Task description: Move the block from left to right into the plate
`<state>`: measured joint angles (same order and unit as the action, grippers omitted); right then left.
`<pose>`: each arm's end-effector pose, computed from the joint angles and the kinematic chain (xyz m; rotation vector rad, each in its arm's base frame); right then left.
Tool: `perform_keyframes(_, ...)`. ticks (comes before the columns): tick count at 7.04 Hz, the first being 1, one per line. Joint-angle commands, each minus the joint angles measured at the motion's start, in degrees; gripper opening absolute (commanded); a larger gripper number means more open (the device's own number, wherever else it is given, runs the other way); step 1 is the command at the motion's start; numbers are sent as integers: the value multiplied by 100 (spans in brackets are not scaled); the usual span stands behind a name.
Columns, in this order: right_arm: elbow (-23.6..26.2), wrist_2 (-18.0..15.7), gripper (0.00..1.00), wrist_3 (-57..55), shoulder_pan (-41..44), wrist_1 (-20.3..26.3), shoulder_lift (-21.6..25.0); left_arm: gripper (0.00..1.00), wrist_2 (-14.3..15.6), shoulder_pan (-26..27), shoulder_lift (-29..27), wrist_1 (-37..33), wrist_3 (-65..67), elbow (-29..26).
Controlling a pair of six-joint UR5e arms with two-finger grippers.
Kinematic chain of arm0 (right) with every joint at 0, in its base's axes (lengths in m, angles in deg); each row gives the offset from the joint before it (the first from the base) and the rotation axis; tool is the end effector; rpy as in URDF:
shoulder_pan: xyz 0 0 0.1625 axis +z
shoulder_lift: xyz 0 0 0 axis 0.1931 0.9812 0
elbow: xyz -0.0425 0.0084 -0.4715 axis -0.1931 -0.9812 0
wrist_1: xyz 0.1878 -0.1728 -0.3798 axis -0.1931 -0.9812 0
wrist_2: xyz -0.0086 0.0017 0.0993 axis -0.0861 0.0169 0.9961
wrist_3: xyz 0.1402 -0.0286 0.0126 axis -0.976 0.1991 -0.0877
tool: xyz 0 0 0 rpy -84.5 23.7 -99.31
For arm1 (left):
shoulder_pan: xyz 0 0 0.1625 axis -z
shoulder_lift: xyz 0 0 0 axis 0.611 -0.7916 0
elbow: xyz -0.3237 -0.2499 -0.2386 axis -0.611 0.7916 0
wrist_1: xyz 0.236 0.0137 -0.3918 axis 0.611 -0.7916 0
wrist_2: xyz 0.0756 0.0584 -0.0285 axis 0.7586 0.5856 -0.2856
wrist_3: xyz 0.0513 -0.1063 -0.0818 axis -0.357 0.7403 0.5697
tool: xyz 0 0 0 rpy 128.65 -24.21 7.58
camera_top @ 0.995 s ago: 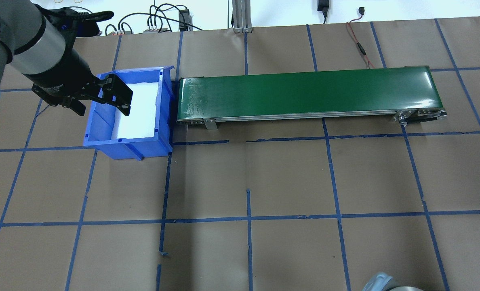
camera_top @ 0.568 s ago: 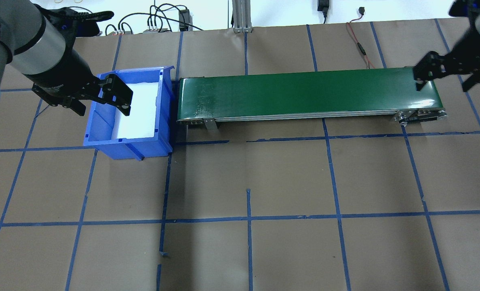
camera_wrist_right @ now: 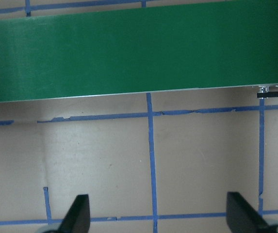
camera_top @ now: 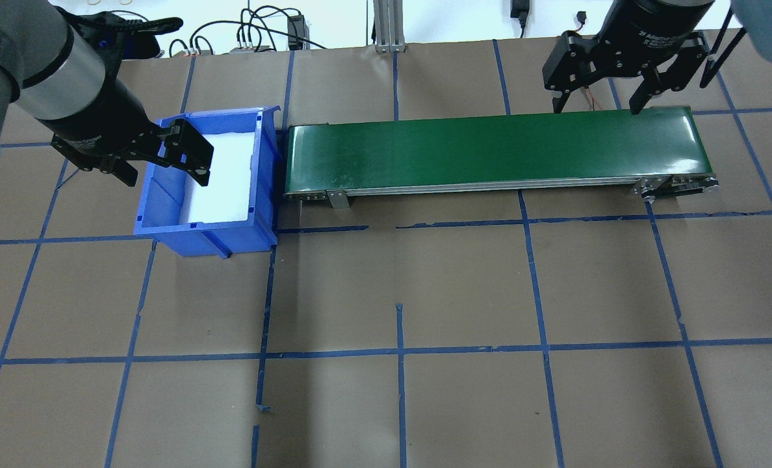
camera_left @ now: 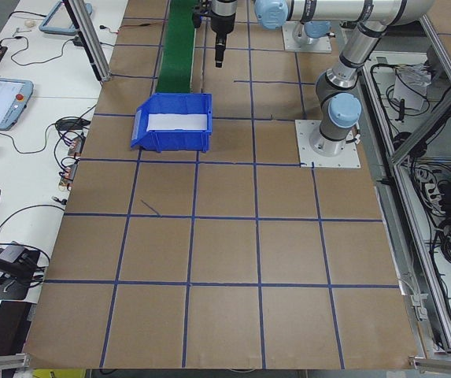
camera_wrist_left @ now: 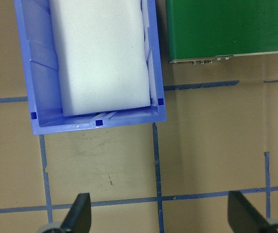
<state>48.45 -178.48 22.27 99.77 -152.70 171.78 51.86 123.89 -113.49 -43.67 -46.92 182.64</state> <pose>0.1226 -0.5667 0.5203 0.0774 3.1208 -0.0271 -0.1050 -0.4984 0.4983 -0.0943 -3.1156 0.1018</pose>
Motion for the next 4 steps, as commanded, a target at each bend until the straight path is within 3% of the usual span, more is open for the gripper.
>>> perform_keyframes(1,102,-245,100,-35,144,354,41,100,0,0,0,0,-2,0)
perform_keyframes(2,147,69,100,-35,214,328,50,100,0,9,0,0,-2,9)
perform_keyframes(4,191,81,100,-52,241,319,103,100,18,9,0,-9,-2,9)
